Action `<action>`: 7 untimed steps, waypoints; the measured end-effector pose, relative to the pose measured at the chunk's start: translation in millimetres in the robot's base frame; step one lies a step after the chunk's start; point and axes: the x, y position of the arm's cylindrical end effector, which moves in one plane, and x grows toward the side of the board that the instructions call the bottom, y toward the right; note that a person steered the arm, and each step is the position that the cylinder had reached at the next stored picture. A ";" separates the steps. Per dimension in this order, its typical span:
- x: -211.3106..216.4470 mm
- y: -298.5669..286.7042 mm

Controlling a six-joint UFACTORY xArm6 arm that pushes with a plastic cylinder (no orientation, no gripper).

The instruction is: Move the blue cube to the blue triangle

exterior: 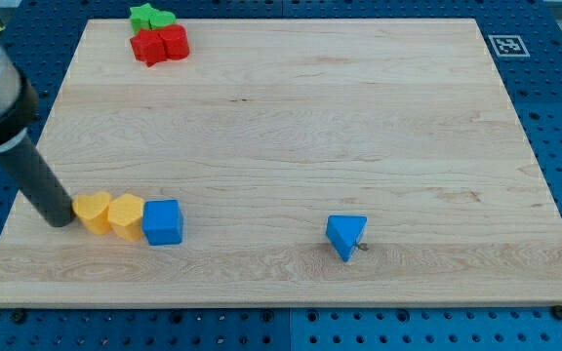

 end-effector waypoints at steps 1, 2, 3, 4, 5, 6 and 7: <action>3.2 20.9; 14.2 17.2; 29.5 14.2; 29.6 44.7; 29.6 75.3; 29.8 98.4; 33.7 98.8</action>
